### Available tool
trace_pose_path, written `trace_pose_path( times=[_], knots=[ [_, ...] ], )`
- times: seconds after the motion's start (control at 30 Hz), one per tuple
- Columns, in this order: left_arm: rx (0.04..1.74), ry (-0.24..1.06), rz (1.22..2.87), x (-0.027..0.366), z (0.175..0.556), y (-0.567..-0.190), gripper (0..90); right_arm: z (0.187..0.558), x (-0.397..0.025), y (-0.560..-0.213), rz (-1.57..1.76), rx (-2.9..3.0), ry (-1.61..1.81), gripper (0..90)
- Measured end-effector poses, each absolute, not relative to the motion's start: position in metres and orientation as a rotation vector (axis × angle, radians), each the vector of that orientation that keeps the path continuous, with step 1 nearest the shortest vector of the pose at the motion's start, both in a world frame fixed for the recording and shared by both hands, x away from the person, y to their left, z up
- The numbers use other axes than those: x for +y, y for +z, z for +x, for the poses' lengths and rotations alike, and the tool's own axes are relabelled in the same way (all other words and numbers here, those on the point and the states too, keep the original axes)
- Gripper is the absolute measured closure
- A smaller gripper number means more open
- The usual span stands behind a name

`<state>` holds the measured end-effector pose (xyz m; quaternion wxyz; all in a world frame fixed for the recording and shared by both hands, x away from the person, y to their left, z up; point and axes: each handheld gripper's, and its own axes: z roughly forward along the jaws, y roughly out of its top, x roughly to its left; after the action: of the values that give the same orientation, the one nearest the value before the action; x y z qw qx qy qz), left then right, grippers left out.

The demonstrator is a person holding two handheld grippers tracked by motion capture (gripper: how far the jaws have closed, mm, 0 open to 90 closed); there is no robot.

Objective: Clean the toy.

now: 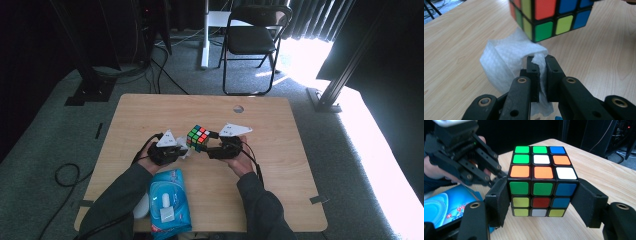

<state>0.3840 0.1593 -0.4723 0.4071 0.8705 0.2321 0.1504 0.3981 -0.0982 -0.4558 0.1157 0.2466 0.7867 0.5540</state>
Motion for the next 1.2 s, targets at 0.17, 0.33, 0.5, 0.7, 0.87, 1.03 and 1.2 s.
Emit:
trace_pose_path(
  times=[0.17,0.33,0.5,0.7,0.87,1.03,1.2],
  knots=[
    [0.544,0.385,2.210,0.151,0.381,-0.471,83.7,0.399,-0.089,-0.455,0.717,2.316,1.628,34.6],
    [0.511,0.385,2.213,0.144,0.377,-0.469,83.4,0.400,-0.081,-0.453,0.722,2.314,1.630,34.6],
    [0.477,0.371,2.217,0.139,0.375,-0.470,83.1,0.402,-0.077,-0.452,0.724,2.314,1.630,34.5],
    [0.479,0.375,2.219,0.140,0.375,-0.469,83.1,0.401,-0.076,-0.452,0.719,2.311,1.632,34.6],
    [0.511,0.385,2.205,0.144,0.377,-0.470,83.2,0.400,-0.078,-0.453,0.722,2.310,1.635,34.6],
    [0.535,0.400,2.202,0.150,0.379,-0.470,83.2,0.400,-0.081,-0.454,0.731,2.311,1.635,34.5],
    [0.568,0.408,2.181,0.158,0.382,-0.471,83.3,0.399,-0.084,-0.455,0.730,2.312,1.635,34.6]
  ],
)
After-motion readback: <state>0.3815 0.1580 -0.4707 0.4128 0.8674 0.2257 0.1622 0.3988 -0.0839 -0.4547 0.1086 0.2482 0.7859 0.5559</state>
